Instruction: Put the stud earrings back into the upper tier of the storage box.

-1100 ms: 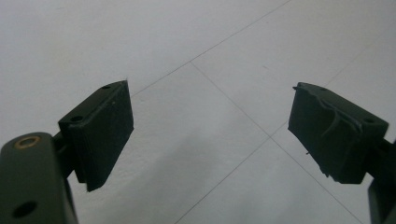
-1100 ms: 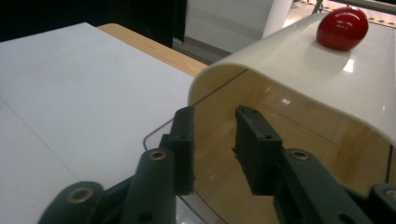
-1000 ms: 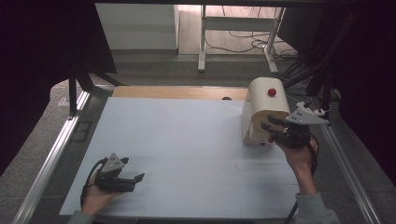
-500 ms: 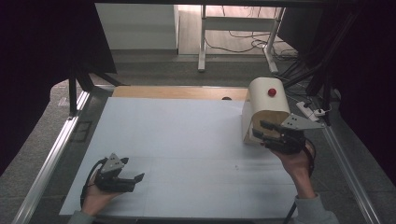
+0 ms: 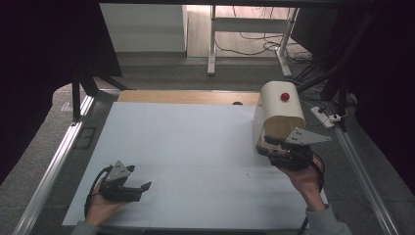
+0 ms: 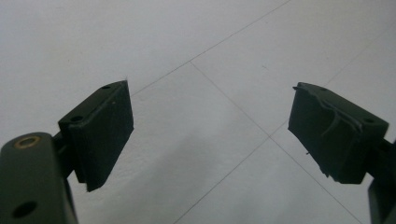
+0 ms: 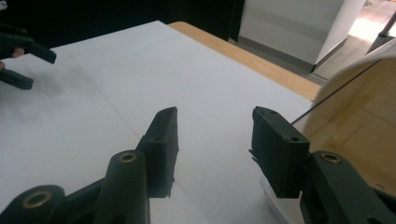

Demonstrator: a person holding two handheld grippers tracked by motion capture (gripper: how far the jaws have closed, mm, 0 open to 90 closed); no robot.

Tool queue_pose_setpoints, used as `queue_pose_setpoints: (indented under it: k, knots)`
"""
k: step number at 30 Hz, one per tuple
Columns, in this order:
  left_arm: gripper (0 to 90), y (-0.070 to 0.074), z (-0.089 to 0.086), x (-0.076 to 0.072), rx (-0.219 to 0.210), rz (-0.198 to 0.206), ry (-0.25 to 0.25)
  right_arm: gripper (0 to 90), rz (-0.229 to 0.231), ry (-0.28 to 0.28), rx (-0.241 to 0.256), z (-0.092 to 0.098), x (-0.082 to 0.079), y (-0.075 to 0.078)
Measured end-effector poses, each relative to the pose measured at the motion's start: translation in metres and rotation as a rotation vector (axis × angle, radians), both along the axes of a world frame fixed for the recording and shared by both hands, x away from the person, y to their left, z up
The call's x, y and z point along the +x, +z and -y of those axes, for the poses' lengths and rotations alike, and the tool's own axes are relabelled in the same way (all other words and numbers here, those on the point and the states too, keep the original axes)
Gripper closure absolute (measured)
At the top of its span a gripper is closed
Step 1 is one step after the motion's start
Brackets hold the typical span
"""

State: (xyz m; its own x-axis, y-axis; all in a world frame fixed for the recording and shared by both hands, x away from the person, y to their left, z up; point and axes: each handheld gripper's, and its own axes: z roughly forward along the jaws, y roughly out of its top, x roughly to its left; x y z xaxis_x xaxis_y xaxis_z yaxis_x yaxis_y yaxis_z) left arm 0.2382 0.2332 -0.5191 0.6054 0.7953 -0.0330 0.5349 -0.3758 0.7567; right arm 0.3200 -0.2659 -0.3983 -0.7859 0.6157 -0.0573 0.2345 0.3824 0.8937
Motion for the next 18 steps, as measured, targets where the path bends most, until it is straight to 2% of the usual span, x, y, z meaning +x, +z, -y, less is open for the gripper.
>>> queue_pose_setpoints:
  k: [12, 18]
  knots:
    - [13.9, 0.0, 0.0, 0.0, 0.0, -0.002, -0.004, 49.3, -0.042, 0.018, -0.039, -0.008, -0.004, -0.017]
    - [13.9, 0.0, -0.001, 0.0, 0.002, -0.002, -0.005, 48.9, -0.072, 0.024, -0.078, -0.014, -0.004, -0.029]
